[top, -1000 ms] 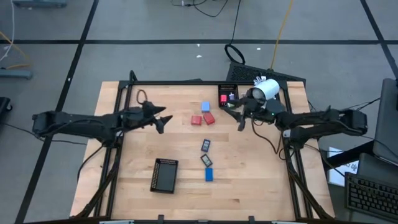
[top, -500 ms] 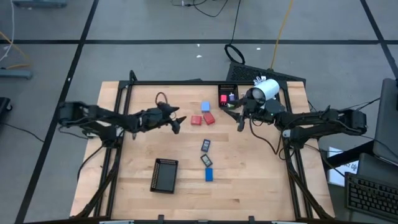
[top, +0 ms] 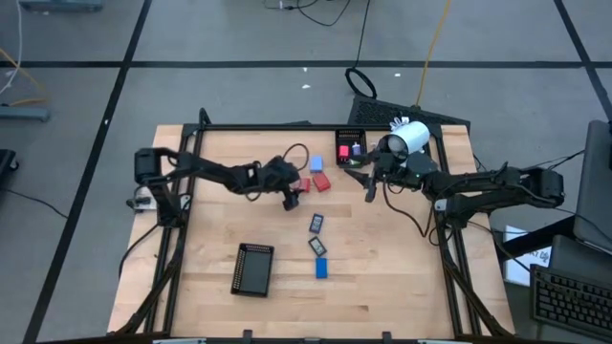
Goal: Pick & Place Office items
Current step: Put the left red charger adapter into the top black basket
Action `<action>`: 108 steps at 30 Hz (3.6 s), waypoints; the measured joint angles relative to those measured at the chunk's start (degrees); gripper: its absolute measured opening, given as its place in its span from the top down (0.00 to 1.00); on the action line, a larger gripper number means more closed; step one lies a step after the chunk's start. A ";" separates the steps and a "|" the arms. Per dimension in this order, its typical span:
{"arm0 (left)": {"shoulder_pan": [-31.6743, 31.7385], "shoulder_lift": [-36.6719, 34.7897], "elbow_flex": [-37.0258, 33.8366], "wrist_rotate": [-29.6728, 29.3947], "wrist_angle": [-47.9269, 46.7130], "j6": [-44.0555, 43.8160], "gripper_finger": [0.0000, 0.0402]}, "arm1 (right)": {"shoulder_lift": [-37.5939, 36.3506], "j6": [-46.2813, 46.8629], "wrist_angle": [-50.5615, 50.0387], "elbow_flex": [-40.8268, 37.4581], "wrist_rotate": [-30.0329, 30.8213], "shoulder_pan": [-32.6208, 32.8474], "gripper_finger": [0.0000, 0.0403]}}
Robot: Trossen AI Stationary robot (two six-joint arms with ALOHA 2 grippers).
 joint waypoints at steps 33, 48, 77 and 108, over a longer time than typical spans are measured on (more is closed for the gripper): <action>-0.55 5.87 2.76 7.72 -2.40 -6.75 0.23 | 0.00 0.85 -2.70 -0.02 -0.28 0.39 0.55; -0.60 5.89 2.74 6.17 -5.00 -6.05 0.23 | 0.00 1.04 -3.14 -0.04 -3.04 0.37 0.55; -2.23 5.20 2.68 6.36 -5.19 -2.54 0.48 | -0.02 0.84 -3.15 -0.04 -3.02 0.37 0.55; -15.65 -9.52 2.61 -26.01 -1.28 15.83 0.47 | 1.15 4.49 -6.99 -0.04 -3.06 0.39 0.55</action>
